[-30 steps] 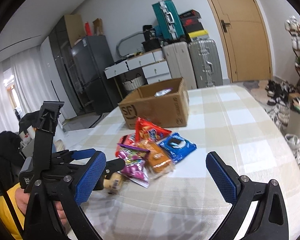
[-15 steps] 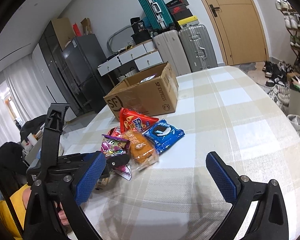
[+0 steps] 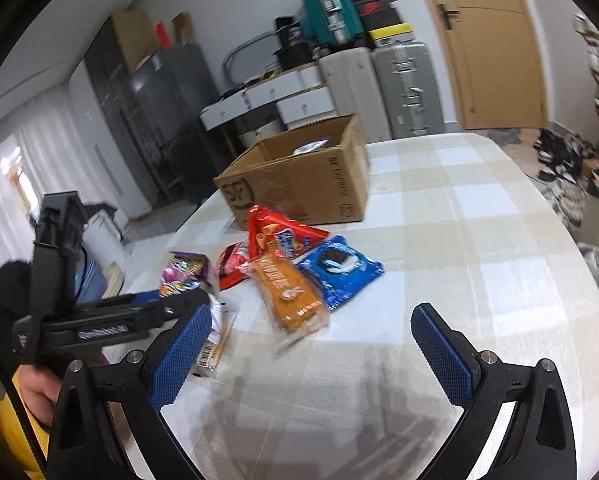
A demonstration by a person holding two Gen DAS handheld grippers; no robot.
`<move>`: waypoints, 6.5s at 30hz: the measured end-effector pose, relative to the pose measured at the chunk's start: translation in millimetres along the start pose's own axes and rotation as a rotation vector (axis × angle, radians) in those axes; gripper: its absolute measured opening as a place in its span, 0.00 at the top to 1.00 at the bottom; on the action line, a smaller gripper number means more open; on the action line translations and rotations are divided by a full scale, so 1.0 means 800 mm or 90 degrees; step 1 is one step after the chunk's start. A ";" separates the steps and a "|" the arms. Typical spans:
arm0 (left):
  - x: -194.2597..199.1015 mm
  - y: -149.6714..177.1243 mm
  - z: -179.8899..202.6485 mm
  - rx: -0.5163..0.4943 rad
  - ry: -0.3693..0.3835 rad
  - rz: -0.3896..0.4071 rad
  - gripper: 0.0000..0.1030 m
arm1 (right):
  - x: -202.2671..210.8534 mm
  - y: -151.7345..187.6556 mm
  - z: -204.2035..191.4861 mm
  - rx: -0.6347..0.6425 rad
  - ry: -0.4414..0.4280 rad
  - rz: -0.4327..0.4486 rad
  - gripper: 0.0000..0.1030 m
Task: Organize snacks
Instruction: 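Grasp the purple grape candy bag with the left gripper while the right grasps the orange cake bar, then lift both packets and carry them over the cardboard box, then open both grippers to drop the packets into the box and withdraw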
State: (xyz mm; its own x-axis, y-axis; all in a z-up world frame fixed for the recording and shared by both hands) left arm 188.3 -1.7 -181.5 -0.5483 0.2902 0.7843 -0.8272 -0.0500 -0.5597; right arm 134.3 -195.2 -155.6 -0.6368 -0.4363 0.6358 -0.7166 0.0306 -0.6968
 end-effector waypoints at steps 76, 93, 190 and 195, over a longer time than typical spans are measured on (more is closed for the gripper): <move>0.261 -0.057 0.016 -0.027 0.000 0.200 0.40 | 0.112 -0.133 -0.094 0.037 -0.135 0.105 0.64; 0.188 -0.205 0.013 -0.031 -0.019 0.157 0.39 | 0.006 -0.263 -0.079 0.024 -0.113 0.061 0.64; 0.243 -0.110 0.058 -0.041 -0.093 0.164 0.18 | 0.136 -0.178 -0.112 0.074 -0.047 0.180 0.21; 0.279 -0.071 0.067 -0.041 -0.089 0.193 0.17 | 0.172 -0.141 -0.120 0.083 -0.053 0.207 0.18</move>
State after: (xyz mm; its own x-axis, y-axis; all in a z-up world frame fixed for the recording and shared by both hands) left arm 106.3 15.2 39.9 -0.7833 0.1372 0.6064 -0.6170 -0.0524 -0.7852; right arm 100.1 -172.1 42.0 -0.7960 -0.4947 0.3489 -0.4351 0.0669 -0.8979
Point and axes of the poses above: each gripper's, at about its wrist camera, not at the fingertips, and x roughly against the way its jaws point, z to its right, y to its underside, the point moved 2 cm from there along -x, roughly the way its jaws point, and after that the axes turned 4 degrees about -z, right-handed, at the moved point
